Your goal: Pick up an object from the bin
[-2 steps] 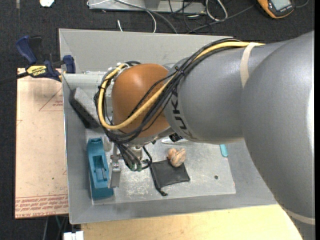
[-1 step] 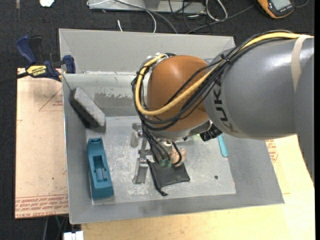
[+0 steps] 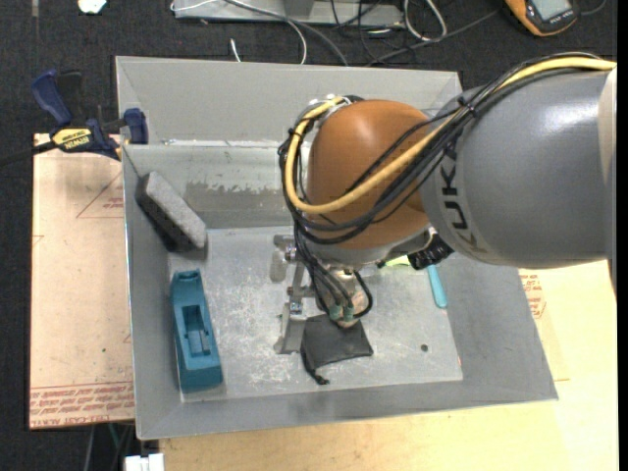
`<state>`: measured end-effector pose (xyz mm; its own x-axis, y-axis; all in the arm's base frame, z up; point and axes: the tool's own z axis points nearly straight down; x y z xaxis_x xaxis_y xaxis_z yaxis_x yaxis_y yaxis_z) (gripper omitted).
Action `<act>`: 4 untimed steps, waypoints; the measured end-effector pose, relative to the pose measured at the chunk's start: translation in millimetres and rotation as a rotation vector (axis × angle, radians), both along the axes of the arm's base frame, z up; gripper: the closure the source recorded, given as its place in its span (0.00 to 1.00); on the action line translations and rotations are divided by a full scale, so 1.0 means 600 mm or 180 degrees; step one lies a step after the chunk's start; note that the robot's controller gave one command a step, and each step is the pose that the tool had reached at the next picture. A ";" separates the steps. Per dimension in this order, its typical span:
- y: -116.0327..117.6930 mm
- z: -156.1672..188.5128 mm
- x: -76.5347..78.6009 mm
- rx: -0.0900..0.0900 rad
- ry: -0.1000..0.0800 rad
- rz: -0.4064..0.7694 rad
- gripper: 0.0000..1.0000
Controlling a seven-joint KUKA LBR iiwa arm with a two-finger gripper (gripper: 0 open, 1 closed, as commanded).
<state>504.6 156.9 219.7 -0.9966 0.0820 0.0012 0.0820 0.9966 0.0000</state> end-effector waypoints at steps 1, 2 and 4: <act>-0.070 -0.063 0.017 0.0014 -0.0008 -0.0225 0.00; -0.096 -0.147 -0.012 0.0017 -0.0021 0.0142 0.00; -0.218 -0.206 0.049 0.0033 -0.0020 -0.0312 1.00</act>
Offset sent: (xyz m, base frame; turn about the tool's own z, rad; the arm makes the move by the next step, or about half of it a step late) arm -0.0129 -0.0548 -0.0964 -0.0574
